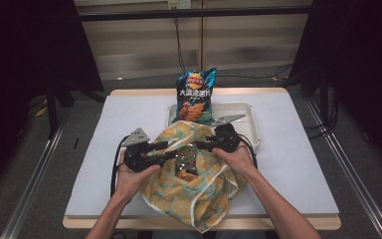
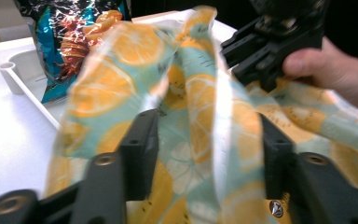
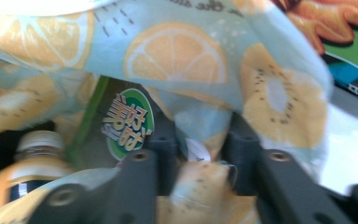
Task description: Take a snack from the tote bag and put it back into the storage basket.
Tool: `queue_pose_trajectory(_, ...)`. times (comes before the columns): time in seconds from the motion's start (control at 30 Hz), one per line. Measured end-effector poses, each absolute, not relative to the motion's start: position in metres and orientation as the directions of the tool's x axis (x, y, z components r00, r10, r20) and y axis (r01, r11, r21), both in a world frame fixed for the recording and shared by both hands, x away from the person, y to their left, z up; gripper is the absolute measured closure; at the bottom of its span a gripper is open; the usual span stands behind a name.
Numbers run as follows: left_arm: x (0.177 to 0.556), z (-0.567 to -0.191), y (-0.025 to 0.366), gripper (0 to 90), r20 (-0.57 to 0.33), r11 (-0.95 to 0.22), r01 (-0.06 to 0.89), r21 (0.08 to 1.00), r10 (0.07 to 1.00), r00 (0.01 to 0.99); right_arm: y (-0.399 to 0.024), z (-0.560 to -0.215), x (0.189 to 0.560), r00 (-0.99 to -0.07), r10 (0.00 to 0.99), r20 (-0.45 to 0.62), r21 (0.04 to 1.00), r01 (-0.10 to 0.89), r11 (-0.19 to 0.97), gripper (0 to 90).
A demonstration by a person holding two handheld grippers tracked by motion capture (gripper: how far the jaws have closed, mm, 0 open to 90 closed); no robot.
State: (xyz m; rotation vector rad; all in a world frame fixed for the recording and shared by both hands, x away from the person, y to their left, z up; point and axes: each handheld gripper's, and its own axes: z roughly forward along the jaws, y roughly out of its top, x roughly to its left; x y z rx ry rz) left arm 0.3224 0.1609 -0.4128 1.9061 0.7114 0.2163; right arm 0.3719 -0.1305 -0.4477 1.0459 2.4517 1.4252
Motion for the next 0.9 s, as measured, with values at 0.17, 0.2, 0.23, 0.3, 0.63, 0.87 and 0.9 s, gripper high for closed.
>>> queue_pose_trajectory(0.17, 0.32, -0.412, 0.16, 31.6, -0.118, -0.317, 0.348, 0.882, 0.568, 0.815, -0.136, -0.432, 0.358, -0.79, 0.546, 0.279, 0.839, 0.477, 0.262, 86.9)
queue_pose_trajectory(0.2, 0.319, -0.411, 0.16, 30.1, -0.113, -0.319, 0.341, 0.885, 0.563, 0.819, -0.136, -0.428, 0.354, -0.8, 0.531, 0.279, 0.845, 0.467, 0.26, 87.4)
queue_pose_trajectory(0.23, 0.319, -0.411, 0.16, 28.4, -0.104, -0.322, 0.333, 0.886, 0.564, 0.819, -0.136, -0.425, 0.35, -0.809, 0.522, 0.271, 0.849, 0.457, 0.267, 87.7)
queue_pose_trajectory(0.3, 0.317, -0.409, 0.161, 28.3, -0.073, -0.333, 0.314, 0.889, 0.573, 0.816, -0.138, -0.42, 0.343, -0.824, 0.492, 0.28, 0.853, 0.449, 0.266, 88.4)
queue_pose_trajectory(0.63, 0.327, -0.396, 0.181, 69.3, -0.127, -0.23, 0.318, 0.92, 0.593, 0.795, -0.133, -0.408, 0.317, -0.891, 0.373, 0.258, 0.867, 0.384, 0.317, 89.1)
queue_pose_trajectory(0.87, 0.353, -0.391, 0.184, 72.8, -0.204, -0.152, 0.347, 0.925, 0.571, 0.795, -0.128, -0.409, 0.313, -0.91, 0.315, 0.268, 0.859, 0.374, 0.35, 89.1)
queue_pose_trajectory(0.9, 0.357, -0.392, 0.183, 73.3, -0.227, -0.135, 0.358, 0.924, 0.558, 0.798, -0.127, -0.409, 0.312, -0.914, 0.303, 0.269, 0.86, 0.37, 0.353, 89.2)
